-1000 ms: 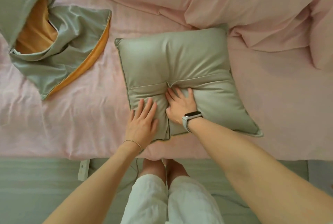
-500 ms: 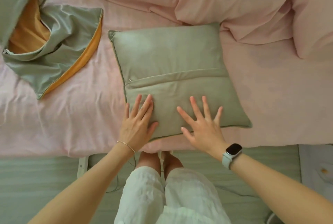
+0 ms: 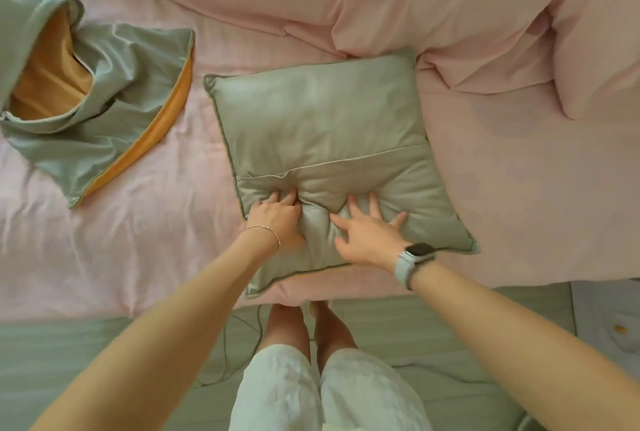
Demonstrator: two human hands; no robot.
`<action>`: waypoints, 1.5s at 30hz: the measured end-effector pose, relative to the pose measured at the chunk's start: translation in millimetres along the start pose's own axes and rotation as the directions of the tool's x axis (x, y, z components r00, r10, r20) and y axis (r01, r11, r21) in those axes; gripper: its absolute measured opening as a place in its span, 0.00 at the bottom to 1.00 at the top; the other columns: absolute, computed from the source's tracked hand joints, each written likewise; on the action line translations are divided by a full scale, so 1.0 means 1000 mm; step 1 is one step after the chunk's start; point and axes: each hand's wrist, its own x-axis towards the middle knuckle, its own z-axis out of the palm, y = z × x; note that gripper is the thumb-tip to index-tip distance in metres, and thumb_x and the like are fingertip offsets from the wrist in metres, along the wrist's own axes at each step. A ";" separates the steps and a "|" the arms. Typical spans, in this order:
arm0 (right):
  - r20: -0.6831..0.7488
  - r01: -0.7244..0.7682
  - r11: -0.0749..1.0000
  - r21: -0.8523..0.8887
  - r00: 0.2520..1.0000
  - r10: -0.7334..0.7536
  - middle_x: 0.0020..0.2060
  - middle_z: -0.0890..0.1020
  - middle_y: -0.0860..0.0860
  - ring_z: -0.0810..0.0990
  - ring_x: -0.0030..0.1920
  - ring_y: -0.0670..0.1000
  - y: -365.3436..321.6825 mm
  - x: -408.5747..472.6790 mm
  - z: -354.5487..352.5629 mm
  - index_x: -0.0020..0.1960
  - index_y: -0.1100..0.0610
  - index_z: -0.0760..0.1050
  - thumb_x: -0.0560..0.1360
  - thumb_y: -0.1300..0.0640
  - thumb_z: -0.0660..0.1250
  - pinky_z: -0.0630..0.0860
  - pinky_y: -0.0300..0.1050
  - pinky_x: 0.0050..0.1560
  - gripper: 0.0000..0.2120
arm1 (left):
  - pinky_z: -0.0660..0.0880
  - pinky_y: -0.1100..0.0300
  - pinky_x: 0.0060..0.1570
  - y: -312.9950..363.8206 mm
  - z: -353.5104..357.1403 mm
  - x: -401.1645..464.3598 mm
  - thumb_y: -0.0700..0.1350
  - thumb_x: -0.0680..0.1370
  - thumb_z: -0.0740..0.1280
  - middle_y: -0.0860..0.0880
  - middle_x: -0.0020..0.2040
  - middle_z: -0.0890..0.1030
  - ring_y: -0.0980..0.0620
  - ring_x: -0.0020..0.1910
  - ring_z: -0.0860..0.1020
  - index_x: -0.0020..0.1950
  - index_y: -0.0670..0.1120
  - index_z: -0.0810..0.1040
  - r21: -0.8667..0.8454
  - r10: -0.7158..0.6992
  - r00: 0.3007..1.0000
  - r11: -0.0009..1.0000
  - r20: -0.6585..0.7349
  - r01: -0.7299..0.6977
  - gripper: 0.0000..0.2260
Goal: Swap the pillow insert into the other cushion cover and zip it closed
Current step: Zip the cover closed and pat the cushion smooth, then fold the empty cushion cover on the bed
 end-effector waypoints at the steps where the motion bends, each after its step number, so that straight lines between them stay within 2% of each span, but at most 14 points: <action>1: -0.064 0.023 1.000 0.005 0.998 -0.023 0.76 0.49 0.48 0.42 0.75 0.58 0.005 -0.015 -0.003 0.72 0.40 0.57 0.78 0.48 0.52 0.46 0.76 0.63 0.22 | 0.67 0.54 0.59 -0.002 -0.008 -0.010 0.55 0.75 0.61 0.50 0.72 0.65 0.46 0.68 0.66 0.67 0.50 0.69 0.016 0.013 0.999 1.000 -0.033 -0.012 0.21; 3: -0.312 0.054 0.996 0.073 0.950 -0.029 0.72 0.64 0.49 0.57 0.72 0.57 0.014 -0.036 -0.005 0.69 0.44 0.66 0.79 0.50 0.54 0.57 0.62 0.66 0.19 | 0.67 0.56 0.52 -0.003 -0.022 -0.027 0.54 0.77 0.57 0.49 0.58 0.78 0.46 0.56 0.75 0.55 0.49 0.77 -0.044 -0.015 0.976 0.999 -0.217 0.006 0.15; 5: -0.629 0.105 0.983 0.153 0.777 0.015 0.57 0.78 0.54 0.72 0.60 0.59 0.017 -0.041 -0.009 0.63 0.52 0.75 0.75 0.51 0.56 0.67 0.56 0.57 0.19 | 0.70 0.56 0.50 0.003 -0.030 -0.036 0.55 0.74 0.59 0.49 0.47 0.82 0.44 0.48 0.79 0.46 0.48 0.81 -0.027 0.023 0.828 0.999 -0.560 -0.046 0.15; 7: -0.739 0.055 0.996 0.076 0.673 0.019 0.61 0.75 0.58 0.71 0.63 0.63 0.019 -0.036 -0.017 0.67 0.51 0.71 0.73 0.50 0.56 0.69 0.65 0.56 0.23 | 0.73 0.47 0.53 0.014 -0.032 -0.034 0.56 0.69 0.68 0.46 0.56 0.79 0.42 0.55 0.78 0.57 0.48 0.79 0.020 0.108 0.709 0.991 -0.697 -0.131 0.19; 9: -0.594 -0.034 0.999 -0.029 0.804 0.010 0.76 0.49 0.53 0.46 0.74 0.63 0.023 -0.025 -0.014 0.75 0.40 0.49 0.78 0.43 0.52 0.51 0.75 0.63 0.27 | 0.58 0.34 0.64 0.020 -0.022 -0.029 0.63 0.70 0.66 0.51 0.76 0.54 0.42 0.74 0.55 0.74 0.56 0.57 -0.028 0.116 0.867 0.989 -0.485 -0.148 0.36; 12: -0.452 -0.035 0.995 -0.092 0.892 -0.010 0.72 0.30 0.43 0.30 0.72 0.56 0.044 -0.011 0.010 0.70 0.34 0.32 0.76 0.34 0.44 0.42 0.75 0.64 0.29 | 0.46 0.32 0.67 0.008 0.008 -0.023 0.72 0.70 0.55 0.60 0.71 0.30 0.52 0.73 0.33 0.72 0.63 0.35 -0.143 0.005 0.954 0.989 -0.300 -0.050 0.39; 17: -0.466 -0.098 0.987 -0.130 0.885 0.026 0.74 0.58 0.46 0.57 0.73 0.57 0.085 -0.040 0.051 0.73 0.40 0.54 0.76 0.45 0.52 0.62 0.72 0.60 0.25 | 0.67 0.33 0.59 -0.019 0.072 -0.056 0.69 0.67 0.53 0.51 0.75 0.57 0.43 0.73 0.55 0.76 0.56 0.47 -0.061 0.034 0.921 0.996 -0.387 -0.062 0.41; 21: -0.520 -0.245 0.906 0.346 0.753 0.403 0.69 0.66 0.64 0.68 0.66 0.67 0.097 -0.062 0.050 0.72 0.57 0.63 0.74 0.55 0.55 0.68 0.67 0.60 0.27 | 0.70 0.38 0.60 -0.023 0.073 -0.070 0.59 0.72 0.57 0.40 0.73 0.62 0.37 0.70 0.63 0.73 0.47 0.60 -0.246 -0.055 0.822 0.964 -0.567 -0.105 0.31; 24: -0.582 -0.162 0.972 0.173 0.779 0.233 0.70 0.65 0.62 0.65 0.69 0.64 0.069 -0.049 0.028 0.72 0.56 0.63 0.73 0.51 0.49 0.62 0.72 0.61 0.28 | 0.59 0.37 0.66 0.001 0.040 -0.058 0.56 0.74 0.56 0.40 0.75 0.58 0.38 0.73 0.53 0.73 0.50 0.58 -0.252 -0.021 0.796 0.953 -0.606 -0.167 0.28; 28: -0.497 -0.121 0.991 -0.062 0.864 0.074 0.76 0.44 0.51 0.43 0.75 0.60 0.030 -0.028 0.022 0.76 0.44 0.43 0.78 0.46 0.47 0.48 0.77 0.62 0.27 | 0.61 0.43 0.67 -0.009 0.044 -0.050 0.62 0.74 0.45 0.55 0.75 0.43 0.50 0.74 0.43 0.74 0.61 0.42 -0.272 -0.028 0.898 0.957 -0.439 -0.103 0.29; 33: -0.493 -0.173 0.984 -0.047 0.860 0.128 0.70 0.66 0.61 0.65 0.69 0.66 0.010 -0.052 0.039 0.69 0.54 0.68 0.68 0.55 0.69 0.61 0.75 0.59 0.30 | 0.61 0.45 0.68 -0.044 0.074 -0.082 0.54 0.79 0.56 0.52 0.77 0.41 0.45 0.76 0.46 0.74 0.61 0.39 -0.324 -0.178 0.963 0.940 -0.202 0.106 0.30; 36: -0.571 -0.043 0.999 -0.019 0.821 0.025 0.68 0.68 0.63 0.66 0.68 0.65 -0.030 -0.046 0.004 0.66 0.57 0.72 0.68 0.58 0.68 0.59 0.74 0.60 0.27 | 0.55 0.47 0.71 -0.072 0.066 -0.104 0.53 0.80 0.55 0.47 0.77 0.47 0.46 0.76 0.48 0.76 0.52 0.47 -0.441 -0.393 0.911 0.844 -0.121 0.306 0.28; 40: -0.545 0.157 0.987 -0.027 0.825 -0.146 0.75 0.51 0.56 0.46 0.75 0.57 -0.106 -0.019 -0.047 0.75 0.52 0.54 0.78 0.55 0.54 0.44 0.61 0.71 0.26 | 0.55 0.49 0.69 -0.132 0.027 -0.123 0.51 0.79 0.57 0.47 0.76 0.55 0.48 0.74 0.54 0.74 0.49 0.58 -0.482 -0.509 0.817 0.806 -0.270 0.343 0.23; 45: -0.541 0.337 0.940 -0.050 0.783 -0.309 0.72 0.61 0.54 0.59 0.71 0.54 -0.202 0.030 -0.086 0.75 0.55 0.54 0.79 0.56 0.54 0.57 0.48 0.68 0.25 | 0.62 0.52 0.66 -0.243 -0.005 -0.125 0.45 0.78 0.62 0.41 0.71 0.64 0.44 0.70 0.62 0.71 0.42 0.64 -0.775 -0.684 0.669 0.579 -0.292 0.254 0.22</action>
